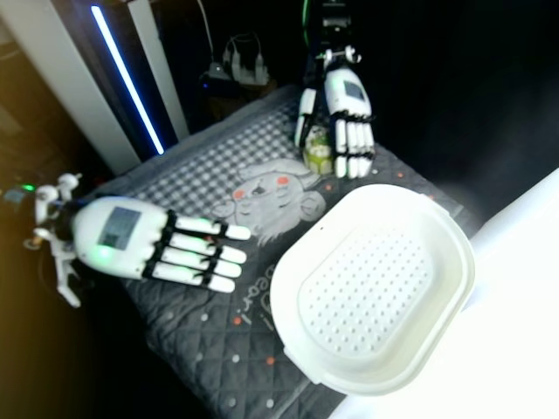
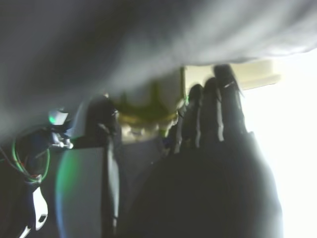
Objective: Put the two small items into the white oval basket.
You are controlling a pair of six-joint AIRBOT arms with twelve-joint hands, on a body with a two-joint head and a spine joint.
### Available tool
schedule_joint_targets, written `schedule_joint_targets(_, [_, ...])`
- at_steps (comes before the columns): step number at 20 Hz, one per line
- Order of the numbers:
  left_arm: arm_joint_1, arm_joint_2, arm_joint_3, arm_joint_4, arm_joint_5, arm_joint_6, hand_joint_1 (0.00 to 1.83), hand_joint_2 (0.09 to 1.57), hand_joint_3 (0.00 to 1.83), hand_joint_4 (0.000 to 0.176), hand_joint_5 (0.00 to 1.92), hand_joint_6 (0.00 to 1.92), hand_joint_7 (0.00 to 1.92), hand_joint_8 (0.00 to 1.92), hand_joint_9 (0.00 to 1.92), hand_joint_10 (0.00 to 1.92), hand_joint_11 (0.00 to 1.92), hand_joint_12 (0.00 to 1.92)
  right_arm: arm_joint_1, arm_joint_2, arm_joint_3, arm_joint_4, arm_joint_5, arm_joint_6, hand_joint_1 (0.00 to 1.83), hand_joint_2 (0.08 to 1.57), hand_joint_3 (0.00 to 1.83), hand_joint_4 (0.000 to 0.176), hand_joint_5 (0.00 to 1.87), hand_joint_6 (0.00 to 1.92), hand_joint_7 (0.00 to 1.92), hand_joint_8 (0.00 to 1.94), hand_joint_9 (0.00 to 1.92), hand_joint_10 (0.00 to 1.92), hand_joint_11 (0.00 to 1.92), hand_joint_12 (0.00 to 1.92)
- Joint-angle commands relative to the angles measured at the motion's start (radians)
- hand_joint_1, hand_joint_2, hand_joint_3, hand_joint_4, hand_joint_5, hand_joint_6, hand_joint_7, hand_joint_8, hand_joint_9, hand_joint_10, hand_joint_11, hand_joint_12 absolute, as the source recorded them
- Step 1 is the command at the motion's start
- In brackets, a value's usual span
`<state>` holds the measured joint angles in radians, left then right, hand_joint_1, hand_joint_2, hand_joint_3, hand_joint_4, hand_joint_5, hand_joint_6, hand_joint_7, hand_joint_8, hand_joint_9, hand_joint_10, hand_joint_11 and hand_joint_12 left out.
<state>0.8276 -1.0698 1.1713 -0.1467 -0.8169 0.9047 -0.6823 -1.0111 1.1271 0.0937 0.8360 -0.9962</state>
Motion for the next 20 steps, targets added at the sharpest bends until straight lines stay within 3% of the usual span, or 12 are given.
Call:
schedule_joint_targets(1, [-0.007, 0.000, 0.000, 0.008, -0.078, 0.000, 1.02, 1.16, 0.00, 0.000, 0.51, 0.03, 0.42, 0.03, 0.24, 0.91, 0.14, 1.84, 0.005, 0.008, 0.010, 0.011, 0.046, -0.005, 0.89, 1.18, 0.00, 0.013, 0.33, 0.03, 0.47, 0.05, 0.45, 0.77, 0.28, 1.68])
schedule_joint_targets(2, [-0.007, 0.001, -0.002, 0.011, -0.089, -0.005, 1.11, 1.18, 0.00, 0.000, 0.63, 0.07, 0.54, 0.08, 0.34, 1.18, 0.29, 1.88, 0.005, 0.008, 0.010, 0.010, 0.045, -0.005, 1.02, 1.20, 0.00, 0.000, 0.54, 0.12, 0.70, 0.16, 0.59, 1.12, 0.51, 1.73])
schedule_joint_targets(3, [-0.006, 0.006, -0.006, 0.011, -0.106, -0.007, 1.18, 1.18, 0.00, 0.000, 0.71, 0.09, 0.62, 0.13, 0.39, 1.29, 0.33, 1.90, 0.005, 0.009, 0.010, 0.010, 0.045, -0.005, 1.11, 1.28, 0.00, 0.000, 0.57, 1.23, 0.76, 1.13, 0.74, 1.35, 0.74, 1.72])
schedule_joint_targets(4, [-0.005, 0.015, -0.012, 0.015, -0.127, -0.007, 1.11, 1.23, 0.01, 0.000, 0.72, 1.10, 0.70, 0.25, 0.50, 1.36, 0.43, 1.91, 0.005, 0.013, 0.010, 0.010, 0.046, -0.005, 1.26, 1.28, 0.00, 0.000, 0.51, 1.48, 0.68, 1.35, 0.77, 1.57, 0.82, 1.88])
schedule_joint_targets(5, [-0.005, 0.023, -0.018, 0.017, -0.146, -0.007, 1.08, 1.28, 0.00, 0.000, 0.66, 1.39, 0.64, 0.45, 0.51, 1.40, 0.47, 1.91, 0.005, 0.017, 0.009, 0.010, 0.047, -0.005, 1.30, 1.28, 0.00, 0.000, 0.52, 1.52, 0.67, 1.41, 0.76, 1.62, 0.83, 1.91])
schedule_joint_targets(6, [-0.006, 0.031, -0.023, 0.022, -0.163, -0.007, 1.11, 1.30, 0.00, 0.000, 0.67, 1.41, 0.62, 1.36, 0.53, 1.48, 0.53, 1.92, 0.006, 0.025, 0.005, 0.010, 0.055, -0.005, 1.29, 1.30, 0.00, 0.000, 0.53, 1.54, 0.65, 1.49, 0.70, 1.68, 0.71, 1.92])
schedule_joint_targets(7, [-0.006, 0.037, -0.027, 0.026, -0.175, -0.006, 1.10, 1.32, 0.00, 0.000, 0.64, 1.45, 0.58, 1.60, 0.52, 1.53, 0.55, 1.92, 0.007, 0.034, 0.000, 0.010, 0.063, -0.005, 1.29, 1.30, 0.00, 0.000, 0.53, 1.59, 0.64, 1.47, 0.68, 1.67, 0.67, 1.92])
schedule_joint_targets(15, [-0.021, 0.102, -0.070, 0.044, -0.342, -0.006, 1.13, 1.28, 0.00, 0.000, 0.66, 1.38, 0.69, 1.54, 0.54, 1.56, 0.52, 1.92, 0.090, 0.090, -0.048, -0.056, 0.173, -0.005, 1.30, 1.28, 0.00, 0.000, 0.61, 1.53, 0.67, 1.43, 0.69, 1.62, 0.65, 1.92])
schedule_joint_targets(16, [-0.041, 0.101, -0.063, 0.043, -0.342, -0.003, 1.15, 1.27, 0.00, 0.000, 0.66, 1.37, 0.74, 1.47, 0.57, 1.55, 0.52, 1.92, 0.118, 0.087, -0.044, -0.069, 0.169, -0.005, 1.22, 1.27, 0.00, 0.000, 0.62, 1.34, 0.76, 1.59, 0.97, 1.81, 1.02, 1.92])
schedule_joint_targets(17, [-0.074, 0.092, -0.046, 0.043, -0.326, 0.001, 1.29, 1.26, 0.00, 0.000, 0.63, 1.32, 0.72, 1.38, 0.71, 1.64, 0.53, 1.92, 0.148, 0.074, -0.030, -0.073, 0.163, -0.008, 1.20, 1.27, 0.00, 0.000, 0.65, 1.43, 0.72, 1.54, 1.17, 1.88, 1.25, 1.92])
schedule_joint_targets(19, [-0.153, 0.061, 0.003, 0.044, -0.260, 0.002, 1.20, 1.25, 0.00, 0.000, 0.66, 1.30, 0.77, 1.45, 0.71, 1.63, 0.68, 1.92, 0.207, 0.036, 0.014, -0.072, 0.114, -0.019, 1.31, 1.26, 0.00, 0.000, 0.61, 1.29, 0.71, 1.49, 0.86, 1.68, 0.89, 1.92])
schedule_joint_targets(20, [-0.198, 0.044, 0.030, 0.051, -0.228, 0.002, 1.15, 1.27, 0.00, 0.000, 0.64, 1.42, 0.74, 1.44, 0.57, 1.48, 0.52, 1.92, 0.241, 0.019, 0.036, -0.072, 0.085, -0.022, 1.34, 1.24, 0.00, 0.000, 0.60, 1.30, 0.75, 1.41, 0.84, 1.58, 0.82, 1.87])
